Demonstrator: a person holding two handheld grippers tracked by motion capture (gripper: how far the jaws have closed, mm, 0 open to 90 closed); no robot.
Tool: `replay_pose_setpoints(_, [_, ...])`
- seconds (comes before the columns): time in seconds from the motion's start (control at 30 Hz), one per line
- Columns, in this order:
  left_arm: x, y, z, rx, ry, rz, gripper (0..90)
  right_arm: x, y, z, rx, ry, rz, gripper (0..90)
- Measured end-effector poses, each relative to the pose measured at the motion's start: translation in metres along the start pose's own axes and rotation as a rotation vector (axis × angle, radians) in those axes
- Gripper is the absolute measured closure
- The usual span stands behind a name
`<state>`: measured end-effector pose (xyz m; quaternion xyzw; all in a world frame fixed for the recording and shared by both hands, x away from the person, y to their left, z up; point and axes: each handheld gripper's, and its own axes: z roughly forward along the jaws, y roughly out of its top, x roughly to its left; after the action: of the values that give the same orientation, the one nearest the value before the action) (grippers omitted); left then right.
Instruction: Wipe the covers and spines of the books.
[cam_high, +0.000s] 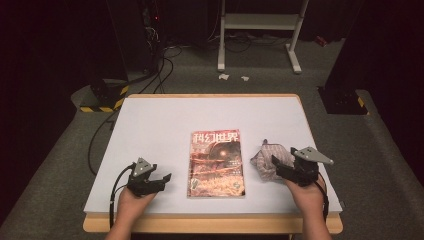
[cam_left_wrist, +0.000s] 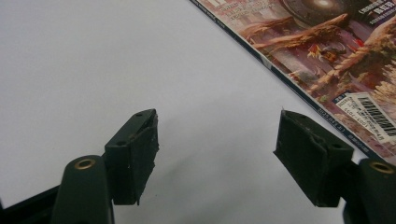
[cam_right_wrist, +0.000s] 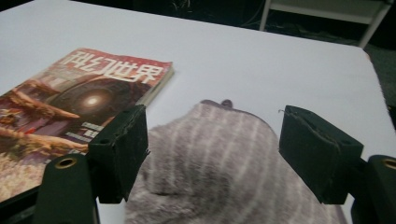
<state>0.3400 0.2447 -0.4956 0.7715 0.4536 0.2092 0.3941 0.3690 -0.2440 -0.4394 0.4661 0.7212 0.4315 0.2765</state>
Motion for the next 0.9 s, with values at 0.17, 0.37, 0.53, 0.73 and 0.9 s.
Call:
replay_pose_setpoints(0.17, [0.001, 0.001, 0.001, -0.01, -0.004, -0.005, 28.8, -0.01, -0.006, -0.001, 0.019, -0.016, 0.023, 23.8])
replay_pose_setpoints(0.37, [0.002, 0.004, 0.004, -0.009, -0.009, 0.006, 28.3, -0.019, -0.014, -0.004, 0.045, -0.022, 0.047, 23.4])
replay_pose_setpoints(0.53, [0.0, 0.007, 0.001, -0.025, -0.004, 0.008, 27.8, -0.02, -0.017, -0.006, 0.045, -0.011, 0.047, 23.3])
replay_pose_setpoints(0.73, [-0.006, 0.008, 0.009, -0.007, -0.015, 0.028, 27.6, -0.026, -0.03, 0.009, 0.095, -0.006, 0.066, 23.2])
replay_pose_setpoints(0.9, [-0.007, 0.006, 0.01, 0.006, -0.014, 0.038, 27.6, -0.024, -0.031, 0.025, 0.13, 0.0, 0.046, 22.9])
